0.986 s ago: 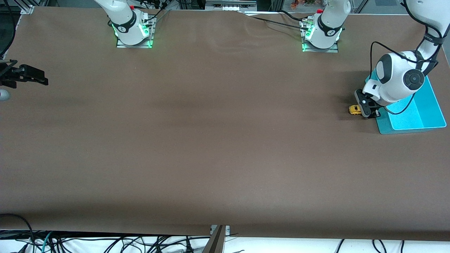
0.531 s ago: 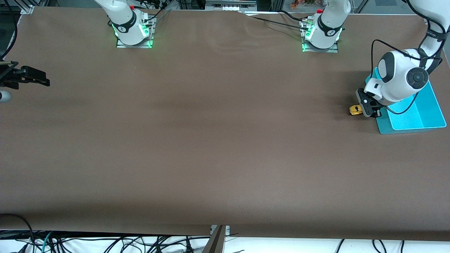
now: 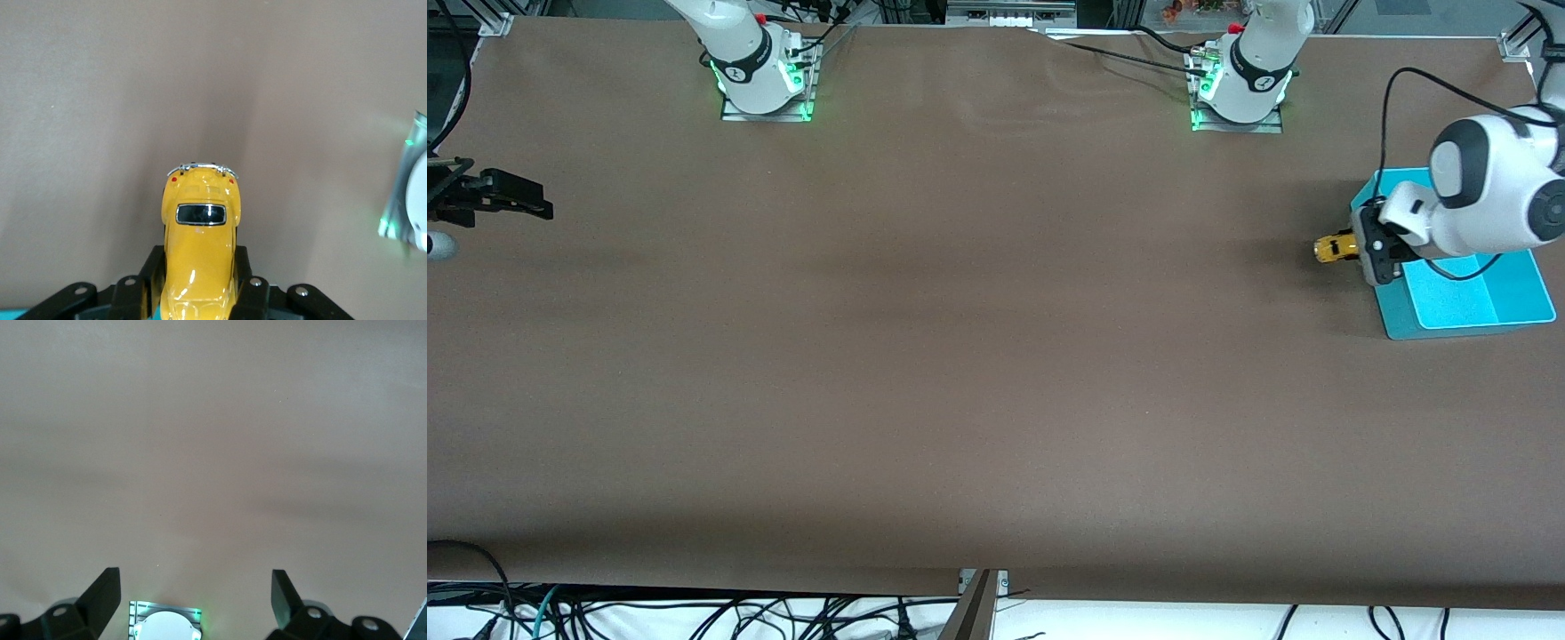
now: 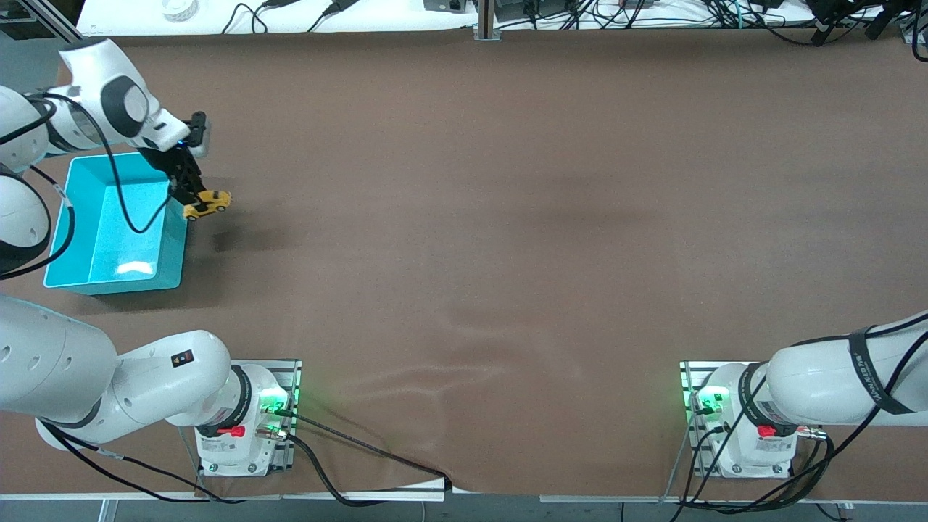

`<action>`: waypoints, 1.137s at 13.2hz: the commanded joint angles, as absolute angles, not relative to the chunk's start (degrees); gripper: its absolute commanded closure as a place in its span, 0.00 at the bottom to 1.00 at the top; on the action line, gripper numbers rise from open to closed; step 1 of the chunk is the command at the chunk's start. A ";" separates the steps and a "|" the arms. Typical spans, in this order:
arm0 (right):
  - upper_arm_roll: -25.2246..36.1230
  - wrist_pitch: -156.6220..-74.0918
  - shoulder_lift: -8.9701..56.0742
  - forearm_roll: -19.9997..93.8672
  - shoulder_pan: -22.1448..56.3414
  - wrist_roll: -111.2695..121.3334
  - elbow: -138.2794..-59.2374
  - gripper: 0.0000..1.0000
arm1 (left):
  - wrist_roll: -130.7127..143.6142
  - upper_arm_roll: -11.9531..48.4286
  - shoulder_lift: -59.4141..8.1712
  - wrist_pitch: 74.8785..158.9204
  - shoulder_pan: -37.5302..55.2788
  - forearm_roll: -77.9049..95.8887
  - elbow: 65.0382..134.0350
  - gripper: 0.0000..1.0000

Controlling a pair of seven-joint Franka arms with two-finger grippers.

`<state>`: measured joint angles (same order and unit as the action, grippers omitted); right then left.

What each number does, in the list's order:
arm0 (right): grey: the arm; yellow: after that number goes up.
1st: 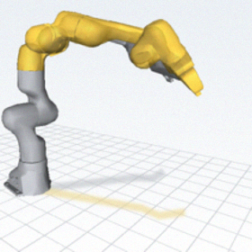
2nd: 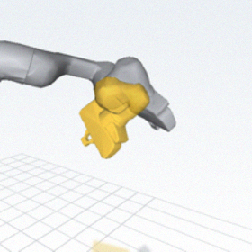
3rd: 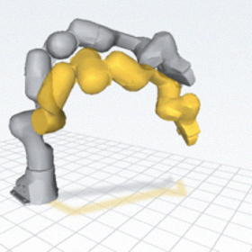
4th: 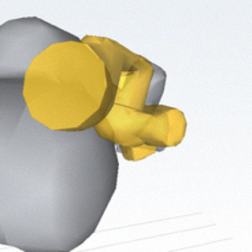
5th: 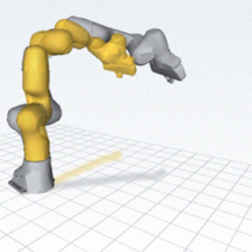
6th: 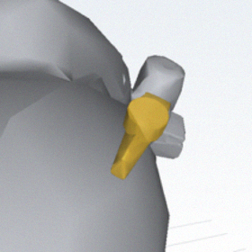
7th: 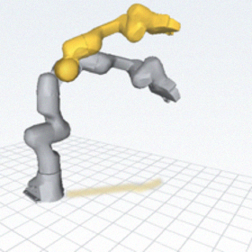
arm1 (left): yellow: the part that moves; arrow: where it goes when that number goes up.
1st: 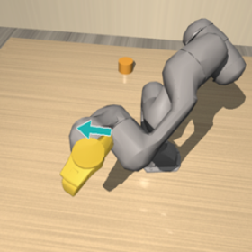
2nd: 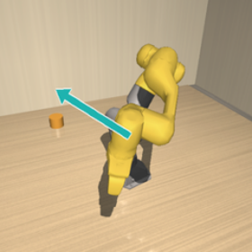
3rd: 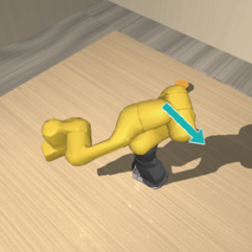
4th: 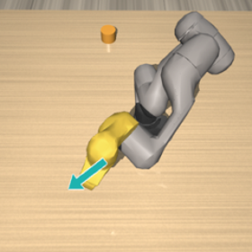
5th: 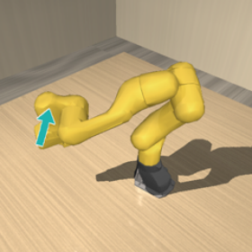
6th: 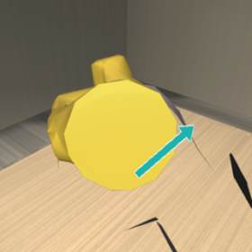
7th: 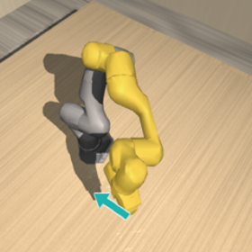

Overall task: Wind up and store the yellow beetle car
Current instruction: 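Lift the car into the cyan box and open the left gripper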

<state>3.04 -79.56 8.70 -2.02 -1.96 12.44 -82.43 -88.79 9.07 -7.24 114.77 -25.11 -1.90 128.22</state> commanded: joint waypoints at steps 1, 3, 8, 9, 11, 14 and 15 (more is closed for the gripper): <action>2.99 -79.98 8.44 -1.41 -2.29 12.57 -82.79 0.00 | -94.56 9.49 -7.29 107.77 -28.64 -6.21 122.27 1.00; 2.99 -79.98 8.44 -1.41 -2.37 12.57 -82.79 0.00 | -101.21 9.32 -7.38 106.79 -31.18 -9.04 120.07 1.00; 2.99 -79.98 8.44 -1.41 -2.37 12.57 -82.79 0.00 | -108.96 7.56 -9.48 116.59 -35.59 -21.24 122.33 1.00; 2.99 -79.98 8.44 -1.41 -2.37 12.66 -82.79 0.00 | -109.94 7.38 -10.62 121.16 -37.51 -21.88 124.17 1.00; 2.99 -79.98 8.44 -1.41 -2.37 12.74 -82.79 0.00 | -109.87 5.55 -12.04 128.90 -39.02 -21.80 129.43 1.00; 2.99 -79.98 8.44 -1.41 -2.37 12.83 -82.79 0.00 | -109.16 3.96 -12.39 135.78 -39.72 -21.27 135.95 1.00; 2.99 -79.98 8.44 -1.41 -2.37 12.92 -82.79 0.00 | -108.99 3.87 -12.74 135.79 -39.90 -21.10 136.75 1.00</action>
<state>3.04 -79.57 8.75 -2.02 -2.01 12.44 -82.43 -108.65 3.62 -14.11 134.93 -39.47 -20.46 134.29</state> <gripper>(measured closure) 0.000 0.551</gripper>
